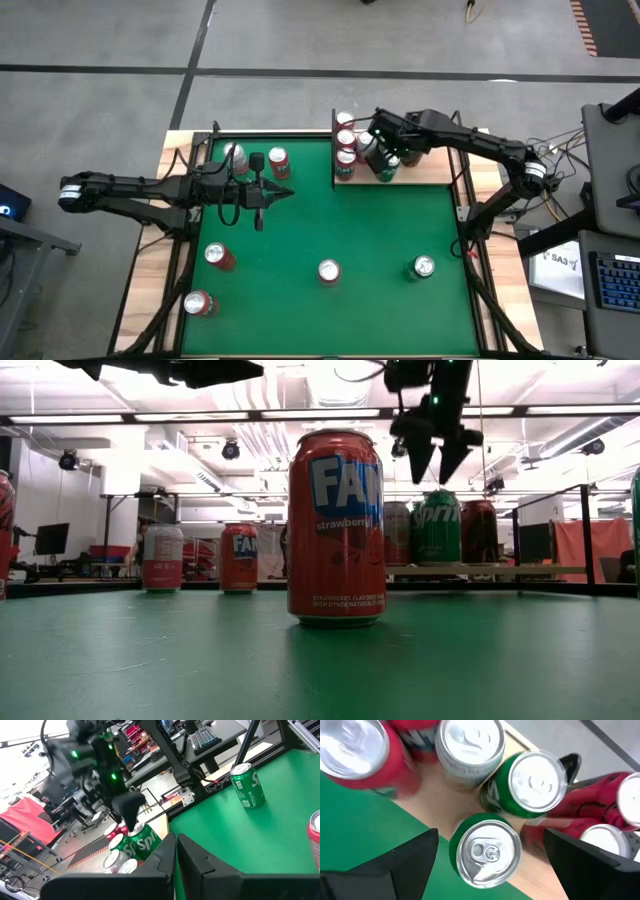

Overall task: Place canned beverage on shelf
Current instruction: Put the left green soda can on the shelf aligned with the other green soda can

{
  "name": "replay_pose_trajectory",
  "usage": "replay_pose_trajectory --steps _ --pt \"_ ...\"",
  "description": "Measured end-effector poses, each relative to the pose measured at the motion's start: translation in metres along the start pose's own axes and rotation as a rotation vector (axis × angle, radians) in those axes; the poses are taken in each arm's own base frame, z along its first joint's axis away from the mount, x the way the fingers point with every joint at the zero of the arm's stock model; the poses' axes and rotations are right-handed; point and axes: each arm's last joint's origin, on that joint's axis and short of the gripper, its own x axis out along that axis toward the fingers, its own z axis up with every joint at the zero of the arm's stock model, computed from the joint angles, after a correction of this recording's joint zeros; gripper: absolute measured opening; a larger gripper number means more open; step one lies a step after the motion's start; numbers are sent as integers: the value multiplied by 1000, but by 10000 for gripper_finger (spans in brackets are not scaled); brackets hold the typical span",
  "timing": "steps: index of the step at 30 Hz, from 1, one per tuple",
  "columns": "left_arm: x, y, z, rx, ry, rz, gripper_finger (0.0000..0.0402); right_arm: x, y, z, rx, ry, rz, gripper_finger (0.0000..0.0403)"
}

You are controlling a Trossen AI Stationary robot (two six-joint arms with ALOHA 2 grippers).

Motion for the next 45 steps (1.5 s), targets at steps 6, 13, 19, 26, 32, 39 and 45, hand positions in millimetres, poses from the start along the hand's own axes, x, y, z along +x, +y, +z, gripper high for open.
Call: replay_pose_trajectory --steps 6,13,19,26,32,39,45 --pt "0 0 0 0 0 0 0 -34 5 -6 -30 -30 167 327" --pt "0 1 2 -1 -15 11 0 -37 12 -29 5 101 279 228" --pt "0 1 2 -1 -17 11 0 -8 22 -47 -17 192 228 73" --pt "0 1 2 -1 -19 13 0 17 23 -51 -7 159 159 13" --pt "0 1 2 -1 -20 13 0 18 19 -49 0 123 106 9" --pt "0 1 2 -1 -19 13 0 20 16 -45 0 85 66 9" --pt "0 1 2 -1 -18 13 0 19 17 -47 -3 122 111 9"
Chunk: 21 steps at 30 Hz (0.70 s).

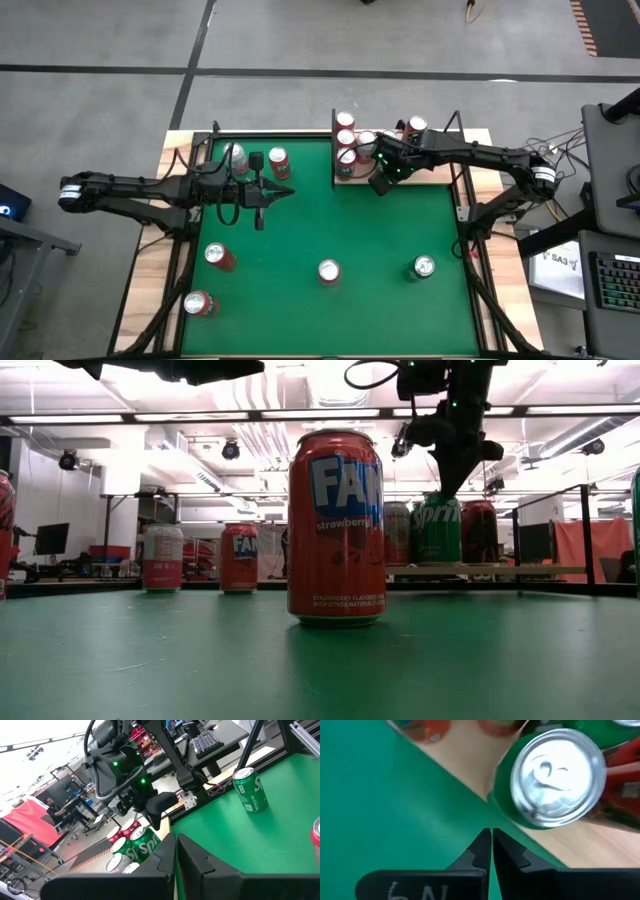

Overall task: Place canned beverage on shelf
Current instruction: Put the left green soda can on the shelf aligned with the other green soda can

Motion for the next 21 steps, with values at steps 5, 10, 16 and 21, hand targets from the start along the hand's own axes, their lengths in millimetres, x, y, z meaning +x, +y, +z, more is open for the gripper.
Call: replay_pose_trajectory --steps 5,10,16,21 --pt "0 0 0 0 2 -1 0 2 0 1 -28 -6 -19 9" --pt "0 0 0 0 2 -1 0 6 -2 4 -56 -24 -72 9" --pt "0 0 0 -8 1 -1 0 6 -1 3 -58 5 -51 9" --pt "0 0 0 -8 1 -1 0 7 -4 6 -62 -22 -70 9"
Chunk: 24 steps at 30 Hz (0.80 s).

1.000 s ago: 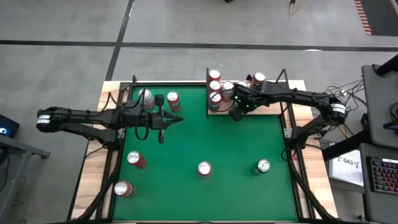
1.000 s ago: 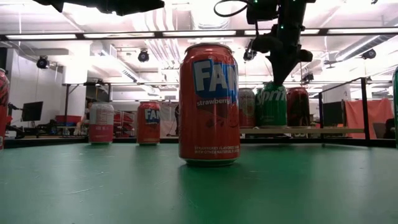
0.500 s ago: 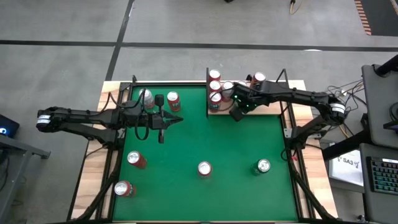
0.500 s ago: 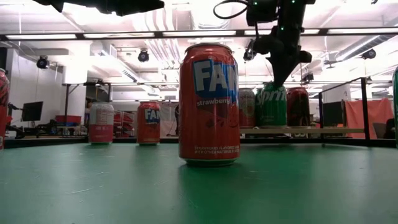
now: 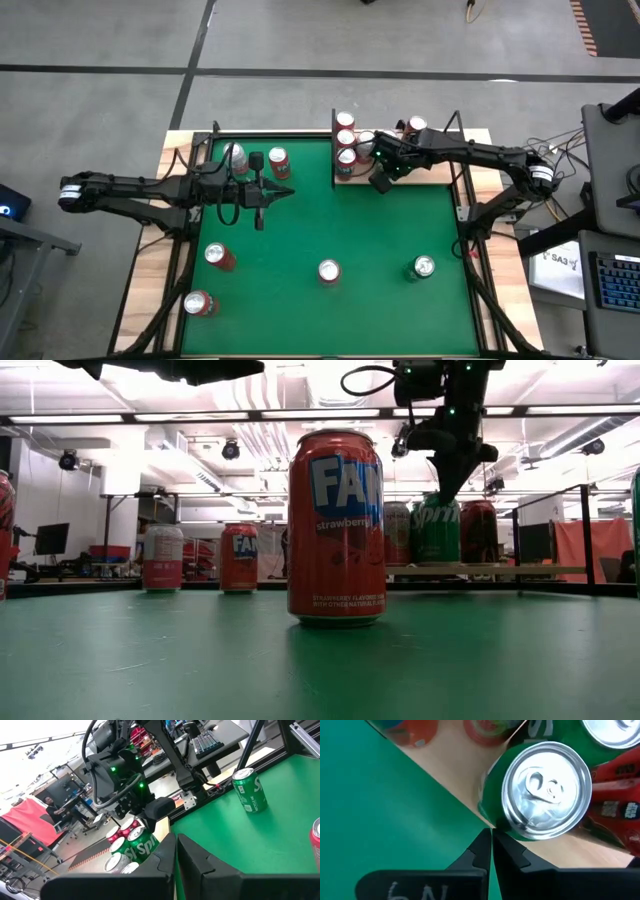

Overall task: Place canned beverage on shelf
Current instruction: Put the left green soda can on the shelf aligned with the other green soda can

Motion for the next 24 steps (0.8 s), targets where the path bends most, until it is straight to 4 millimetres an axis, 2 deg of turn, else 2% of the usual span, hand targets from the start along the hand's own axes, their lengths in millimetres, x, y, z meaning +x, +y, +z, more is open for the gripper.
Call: replay_pose_trajectory --steps 24 --pt "0 0 0 -3 -1 1 0 2 -7 7 -34 -37 -3 9"
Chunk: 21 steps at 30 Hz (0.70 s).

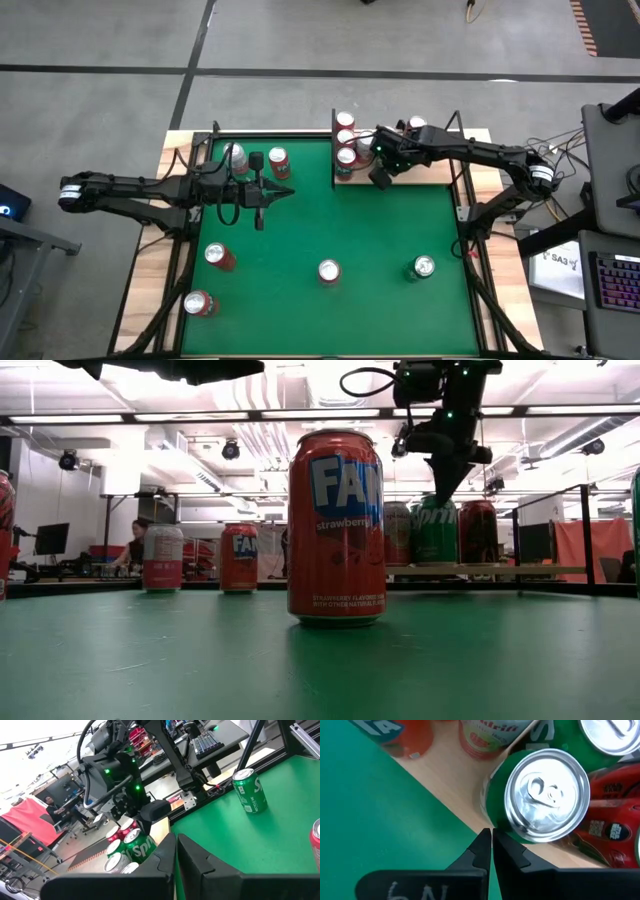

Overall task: Place canned beverage on shelf
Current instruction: Put the left green soda can on the shelf aligned with the other green soda can

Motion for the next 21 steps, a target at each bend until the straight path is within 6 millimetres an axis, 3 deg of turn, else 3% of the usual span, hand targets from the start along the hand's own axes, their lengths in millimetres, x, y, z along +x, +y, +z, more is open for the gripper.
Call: replay_pose_trajectory --steps 21 --pt "0 0 0 0 1 -1 0 3 -15 11 -2 -51 -4 9"
